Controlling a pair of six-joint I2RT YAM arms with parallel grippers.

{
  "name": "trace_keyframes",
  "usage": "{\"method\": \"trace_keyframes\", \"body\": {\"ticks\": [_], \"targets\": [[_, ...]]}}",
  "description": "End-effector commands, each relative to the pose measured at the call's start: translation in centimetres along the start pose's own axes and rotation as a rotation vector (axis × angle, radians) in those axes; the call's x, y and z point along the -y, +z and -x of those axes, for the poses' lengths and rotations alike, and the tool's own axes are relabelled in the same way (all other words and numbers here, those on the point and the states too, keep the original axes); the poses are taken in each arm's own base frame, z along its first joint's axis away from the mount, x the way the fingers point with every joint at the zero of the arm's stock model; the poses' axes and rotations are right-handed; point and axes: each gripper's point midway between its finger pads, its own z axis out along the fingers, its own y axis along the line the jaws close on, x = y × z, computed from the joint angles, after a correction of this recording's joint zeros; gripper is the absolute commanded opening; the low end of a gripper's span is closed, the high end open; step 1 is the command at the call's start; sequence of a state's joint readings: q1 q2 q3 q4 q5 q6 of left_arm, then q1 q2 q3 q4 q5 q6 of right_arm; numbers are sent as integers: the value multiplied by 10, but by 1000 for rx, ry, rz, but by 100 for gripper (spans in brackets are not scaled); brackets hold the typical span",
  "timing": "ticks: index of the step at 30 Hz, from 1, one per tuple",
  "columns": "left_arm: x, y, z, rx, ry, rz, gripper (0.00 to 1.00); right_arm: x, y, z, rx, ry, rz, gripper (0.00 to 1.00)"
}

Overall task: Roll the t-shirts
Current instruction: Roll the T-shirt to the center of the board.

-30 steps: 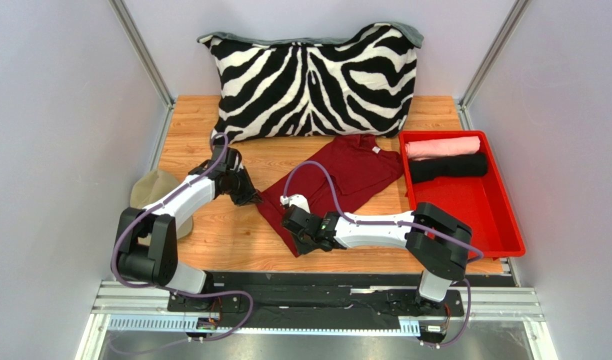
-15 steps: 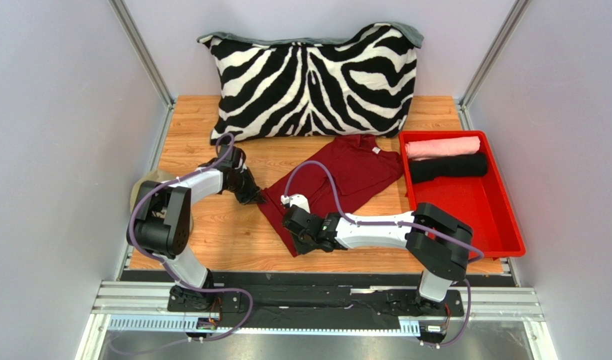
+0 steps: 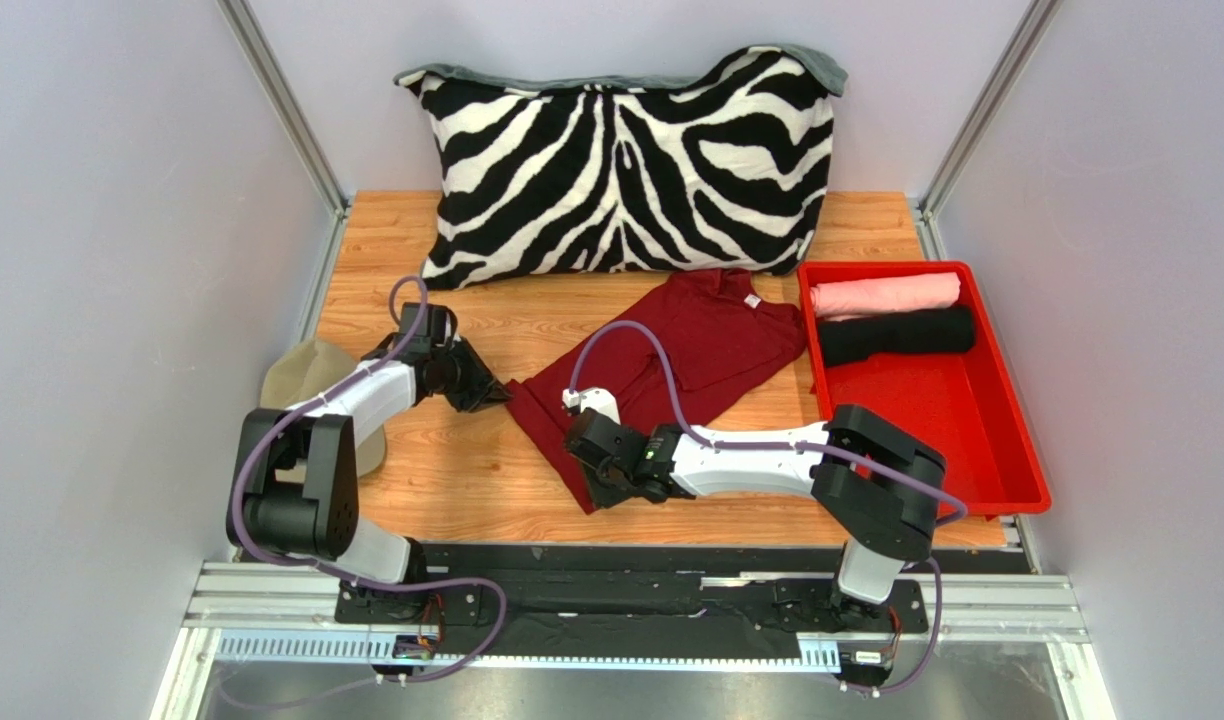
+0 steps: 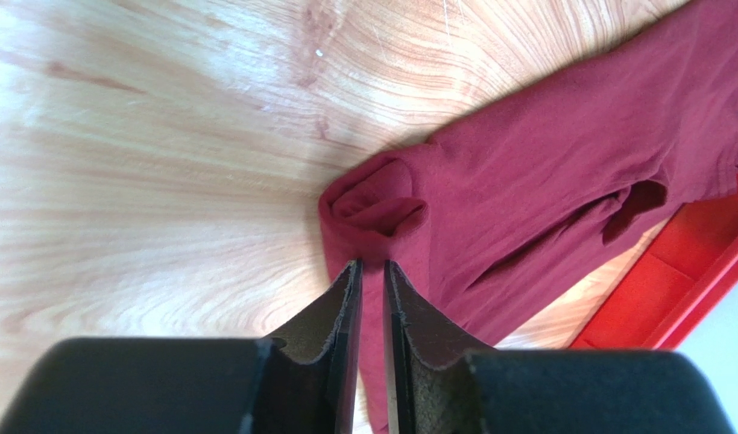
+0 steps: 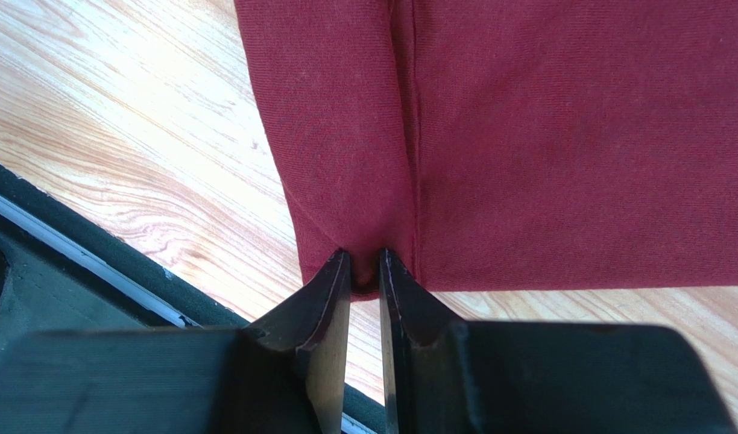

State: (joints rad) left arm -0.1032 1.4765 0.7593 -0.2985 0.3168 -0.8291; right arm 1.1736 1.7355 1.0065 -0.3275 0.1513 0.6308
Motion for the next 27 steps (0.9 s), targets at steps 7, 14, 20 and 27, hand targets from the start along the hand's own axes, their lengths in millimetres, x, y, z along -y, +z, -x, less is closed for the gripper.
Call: {"method": "trace_keyframes", "body": {"ticks": [7, 14, 20, 27], "targets": [[8, 26, 7, -41, -71, -17, 21, 19, 13, -44, -148, -7, -45, 20], [7, 9, 15, -43, -59, 79, 33, 20, 9, -42, -144, 1, -39, 19], [-12, -28, -5, 28, -64, 106, 52, 15, 8, -36, -143, -4, -13, 19], [-20, -29, -25, 65, -118, 22, 52, 15, 10, -38, -150, 0, -5, 19]]}}
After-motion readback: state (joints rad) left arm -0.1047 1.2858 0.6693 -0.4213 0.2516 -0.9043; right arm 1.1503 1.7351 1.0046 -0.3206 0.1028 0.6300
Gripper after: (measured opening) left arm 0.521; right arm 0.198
